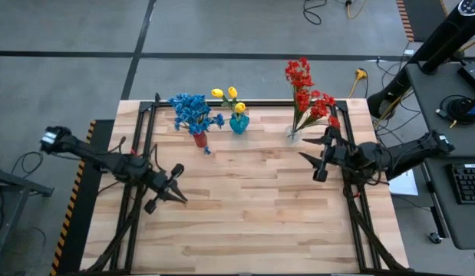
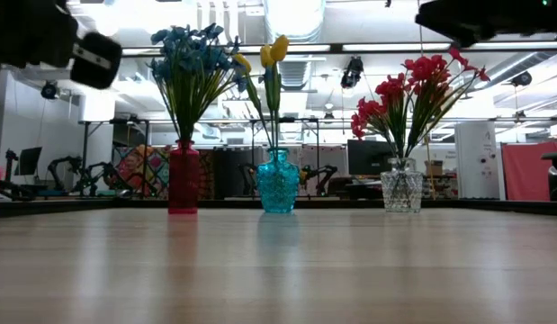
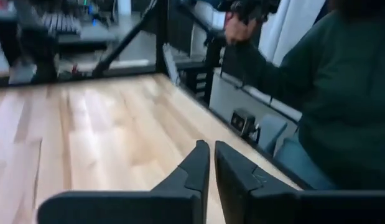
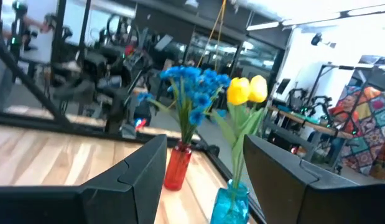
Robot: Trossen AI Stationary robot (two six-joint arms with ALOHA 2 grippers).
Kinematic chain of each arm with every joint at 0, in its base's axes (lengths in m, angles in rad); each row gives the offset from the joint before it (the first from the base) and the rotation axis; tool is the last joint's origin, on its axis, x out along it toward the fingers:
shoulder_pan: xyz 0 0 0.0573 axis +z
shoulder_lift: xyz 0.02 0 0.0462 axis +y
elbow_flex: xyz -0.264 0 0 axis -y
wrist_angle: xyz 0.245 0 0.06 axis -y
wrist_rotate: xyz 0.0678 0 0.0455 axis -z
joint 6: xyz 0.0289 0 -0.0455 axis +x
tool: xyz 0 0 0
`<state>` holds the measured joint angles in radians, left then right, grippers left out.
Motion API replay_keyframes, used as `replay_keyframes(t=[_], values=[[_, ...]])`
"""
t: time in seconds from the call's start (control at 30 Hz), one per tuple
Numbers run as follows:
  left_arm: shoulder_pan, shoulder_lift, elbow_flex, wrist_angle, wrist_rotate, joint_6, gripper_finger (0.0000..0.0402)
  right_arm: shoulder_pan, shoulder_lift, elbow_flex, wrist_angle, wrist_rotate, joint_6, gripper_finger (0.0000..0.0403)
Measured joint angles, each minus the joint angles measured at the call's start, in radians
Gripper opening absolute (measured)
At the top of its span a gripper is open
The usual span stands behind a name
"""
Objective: Sort flowers into vase by color
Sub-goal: Return to Home Position
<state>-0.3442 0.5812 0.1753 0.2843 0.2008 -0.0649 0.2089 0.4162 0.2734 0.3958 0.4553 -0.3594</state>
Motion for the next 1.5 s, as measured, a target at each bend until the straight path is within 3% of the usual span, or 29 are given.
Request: replay_keyframes(t=[0.1,0.23,0.73,1.17,1.5], values=[[0.068,-0.020,0.004,-0.064,0.082,-0.038,0.0003,0.000,-0.067,-0.059,0.050,0.000,-0.001,0.0205],[0.069,-0.028,0.003,-0.074,0.165,-0.083,0.0001,0.000,-0.154,-0.116,0.068,0.000,0.000,0.0205],[0.110,-0.064,-0.024,-0.105,0.142,0.108,0.0000,0.000,-0.406,-0.261,0.069,-0.012,0.001,0.0205],[0.228,-0.223,-0.086,-0.138,0.235,0.084,0.0000,0.000,-0.415,-0.261,0.058,-0.011,-0.018,0.0205],[0.231,-0.375,-0.035,-0.347,0.238,0.098,0.0000,0.000,-0.415,-0.261,0.059,0.012,-0.030,0.0205]])
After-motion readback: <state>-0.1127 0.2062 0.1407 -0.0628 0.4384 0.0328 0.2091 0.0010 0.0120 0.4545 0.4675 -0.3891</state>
